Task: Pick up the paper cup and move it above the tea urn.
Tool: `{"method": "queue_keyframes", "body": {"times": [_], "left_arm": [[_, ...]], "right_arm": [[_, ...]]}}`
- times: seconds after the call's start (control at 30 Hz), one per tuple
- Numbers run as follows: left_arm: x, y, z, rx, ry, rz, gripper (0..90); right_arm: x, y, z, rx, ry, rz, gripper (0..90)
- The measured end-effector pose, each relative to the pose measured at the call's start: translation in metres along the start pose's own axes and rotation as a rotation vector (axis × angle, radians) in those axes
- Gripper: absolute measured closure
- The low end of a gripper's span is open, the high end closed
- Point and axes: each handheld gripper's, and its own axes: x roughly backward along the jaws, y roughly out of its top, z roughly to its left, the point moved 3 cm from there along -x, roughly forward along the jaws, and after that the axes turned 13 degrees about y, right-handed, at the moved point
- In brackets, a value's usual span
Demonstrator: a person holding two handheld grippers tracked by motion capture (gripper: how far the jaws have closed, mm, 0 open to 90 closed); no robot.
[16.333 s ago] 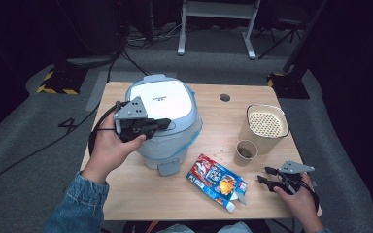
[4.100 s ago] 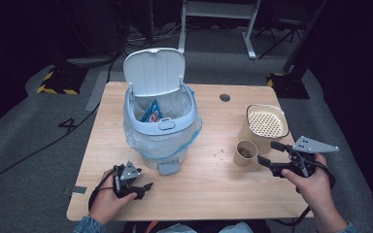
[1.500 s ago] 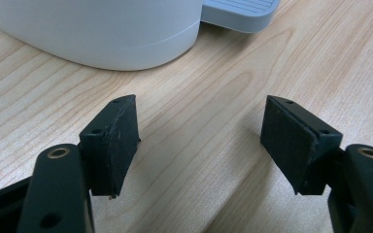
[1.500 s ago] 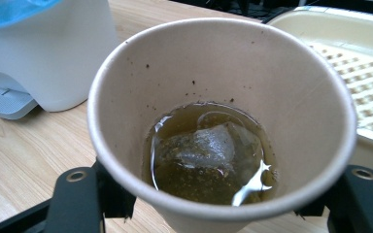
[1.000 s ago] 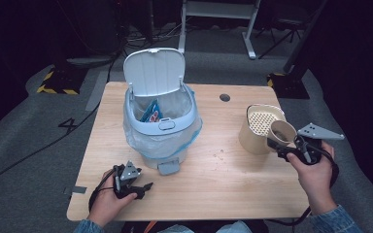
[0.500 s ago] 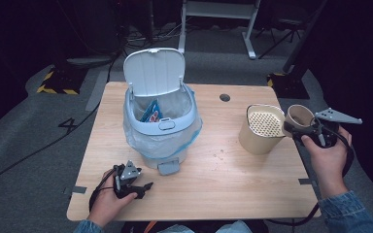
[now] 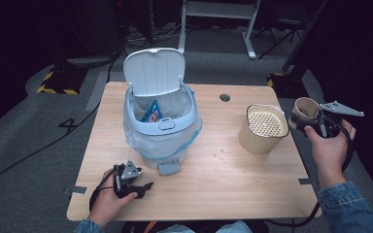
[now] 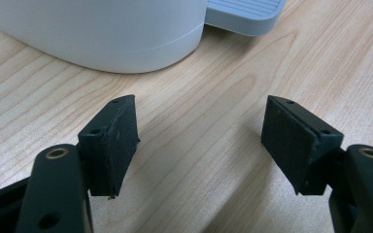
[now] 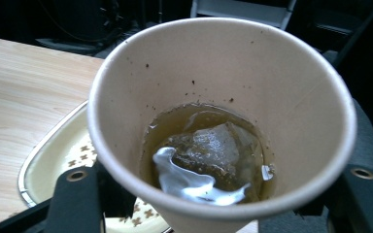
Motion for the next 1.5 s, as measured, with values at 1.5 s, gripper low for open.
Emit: {"method": "queue_keyframes", "body": {"times": [1.5], "left_arm": [[0.000, 0.000, 0.000, -0.001, 0.001, 0.001, 29.8]], "right_arm": [[-0.047, 0.001, 0.012, 0.714, -0.230, 0.380, 34.9]]}}
